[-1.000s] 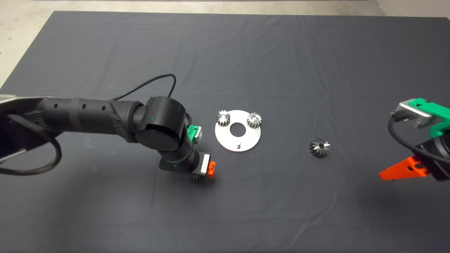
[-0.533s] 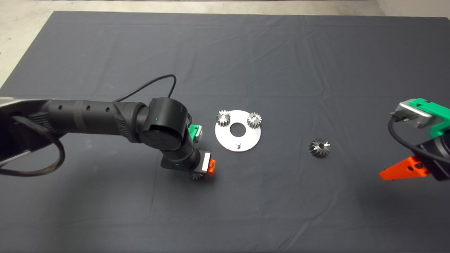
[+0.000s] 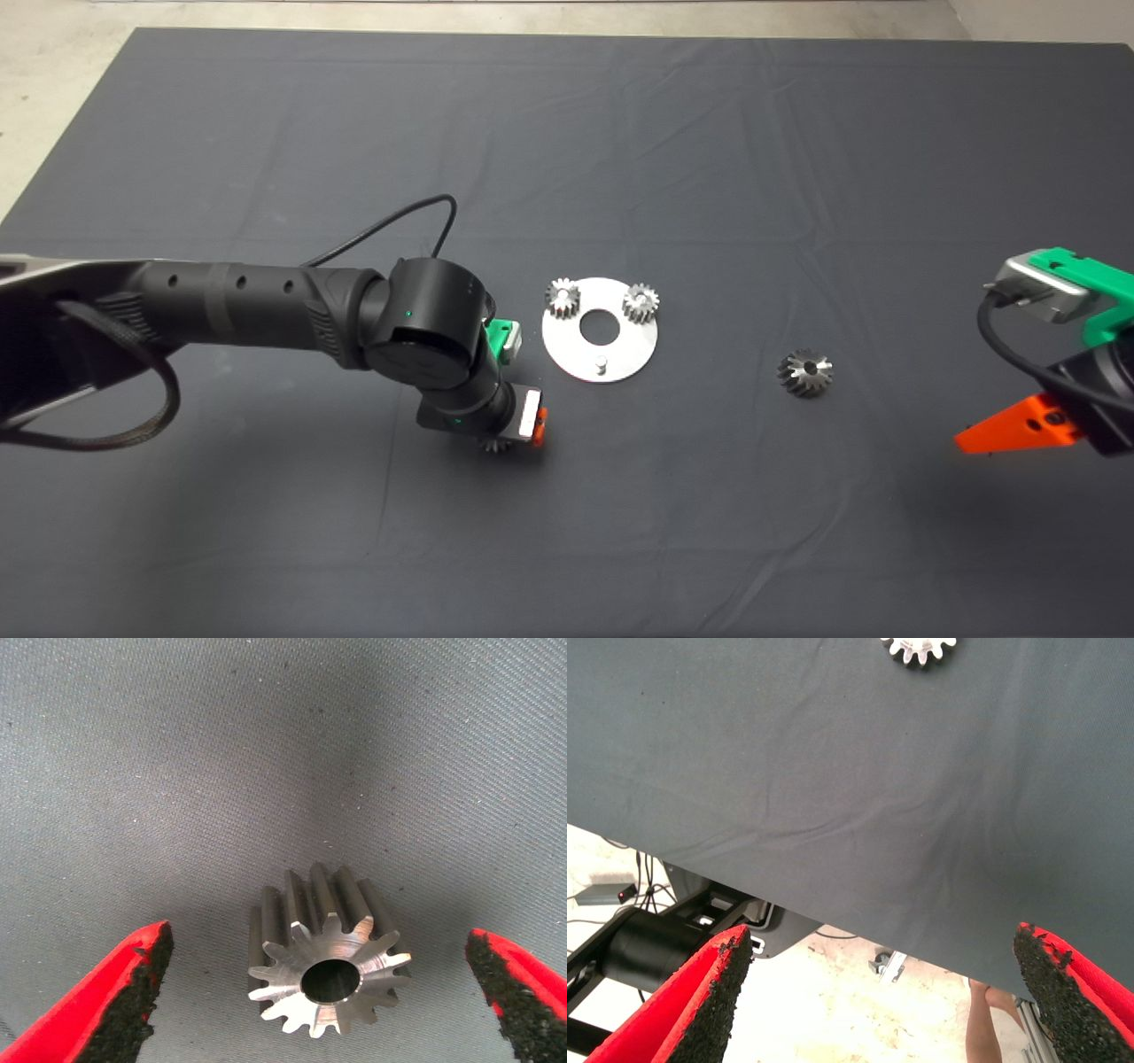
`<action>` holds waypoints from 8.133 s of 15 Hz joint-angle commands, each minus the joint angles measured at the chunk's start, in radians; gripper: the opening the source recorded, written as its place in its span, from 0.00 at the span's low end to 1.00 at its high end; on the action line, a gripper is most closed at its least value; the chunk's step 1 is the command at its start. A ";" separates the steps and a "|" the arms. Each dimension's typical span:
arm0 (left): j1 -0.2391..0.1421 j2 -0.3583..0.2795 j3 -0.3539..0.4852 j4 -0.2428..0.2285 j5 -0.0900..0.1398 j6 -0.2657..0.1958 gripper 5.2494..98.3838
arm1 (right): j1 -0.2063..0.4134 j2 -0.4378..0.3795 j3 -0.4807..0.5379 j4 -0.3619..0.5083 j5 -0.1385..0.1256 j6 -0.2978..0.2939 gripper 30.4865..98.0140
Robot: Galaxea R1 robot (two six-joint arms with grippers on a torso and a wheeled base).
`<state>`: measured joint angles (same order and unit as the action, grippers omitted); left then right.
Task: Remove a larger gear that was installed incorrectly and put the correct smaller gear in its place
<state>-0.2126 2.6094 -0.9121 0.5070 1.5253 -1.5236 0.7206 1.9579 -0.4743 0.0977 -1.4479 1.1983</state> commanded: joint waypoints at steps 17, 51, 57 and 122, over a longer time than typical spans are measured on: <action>0.028 -0.019 0.074 0.117 0.081 0.029 0.59 | 0.022 -0.006 0.004 0.036 0.000 0.006 0.70; -0.053 -0.003 0.137 0.085 0.092 0.070 0.33 | 0.022 -0.006 0.004 0.036 0.000 0.006 0.70; -0.105 0.135 0.167 0.080 0.089 0.205 0.32 | 0.022 -0.006 0.004 0.036 0.000 0.006 0.70; -0.200 0.346 -0.387 -0.205 -0.025 0.698 0.32 | 0.023 -0.007 0.001 0.034 0.001 0.006 0.70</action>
<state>-0.3934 2.9481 -1.3028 0.3174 1.4994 -0.8227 0.7211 1.9528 -0.4751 0.0977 -1.4479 1.1987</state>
